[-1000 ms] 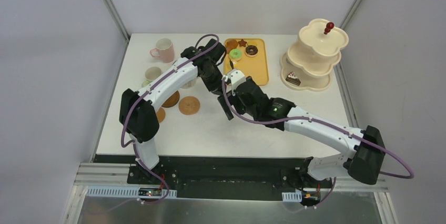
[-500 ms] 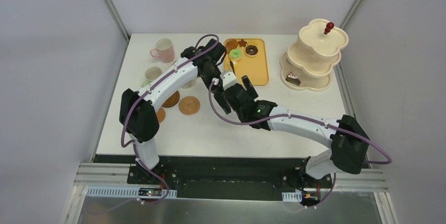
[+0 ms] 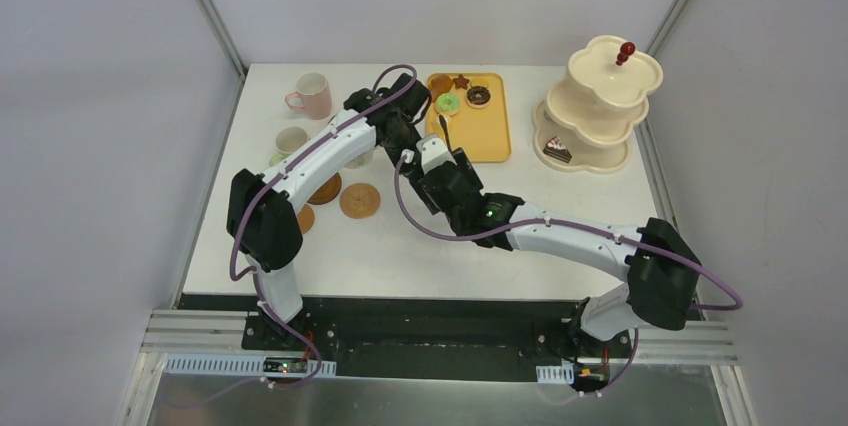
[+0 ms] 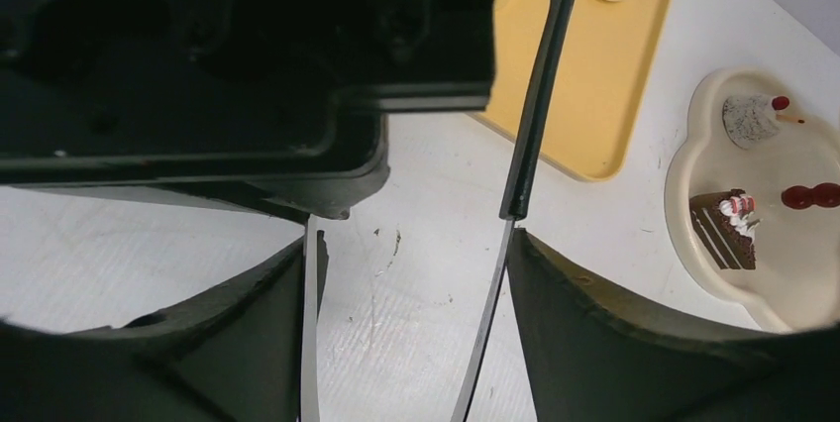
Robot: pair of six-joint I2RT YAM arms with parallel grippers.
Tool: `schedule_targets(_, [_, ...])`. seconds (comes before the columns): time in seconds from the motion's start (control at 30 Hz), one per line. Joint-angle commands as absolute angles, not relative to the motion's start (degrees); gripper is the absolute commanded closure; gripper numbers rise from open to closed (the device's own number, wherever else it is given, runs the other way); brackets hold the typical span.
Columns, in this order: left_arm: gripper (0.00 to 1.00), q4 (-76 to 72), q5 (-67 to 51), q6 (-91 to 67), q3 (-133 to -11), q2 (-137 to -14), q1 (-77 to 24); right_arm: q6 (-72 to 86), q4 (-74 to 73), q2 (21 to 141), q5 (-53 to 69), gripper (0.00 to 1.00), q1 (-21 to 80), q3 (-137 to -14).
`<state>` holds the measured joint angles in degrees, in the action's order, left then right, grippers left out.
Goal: Serve the afternoon tea
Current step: Adjust the clamp.
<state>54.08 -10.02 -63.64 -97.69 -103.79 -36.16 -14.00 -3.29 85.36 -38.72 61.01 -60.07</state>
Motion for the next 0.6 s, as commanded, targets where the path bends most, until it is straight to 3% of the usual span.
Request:
schedule_targets(0.0, [0.97,55.5,-9.68,-62.39,-99.96,-101.6,-36.04,-11.42,-2.64,84.6,-39.62,0.34,61.28,-60.12])
schedule_targets(0.57, [0.7,55.31,-8.21,-60.78,-101.97,-100.82,-35.16,-4.86,-2.25,83.85,-39.02,0.53,61.06,-58.61])
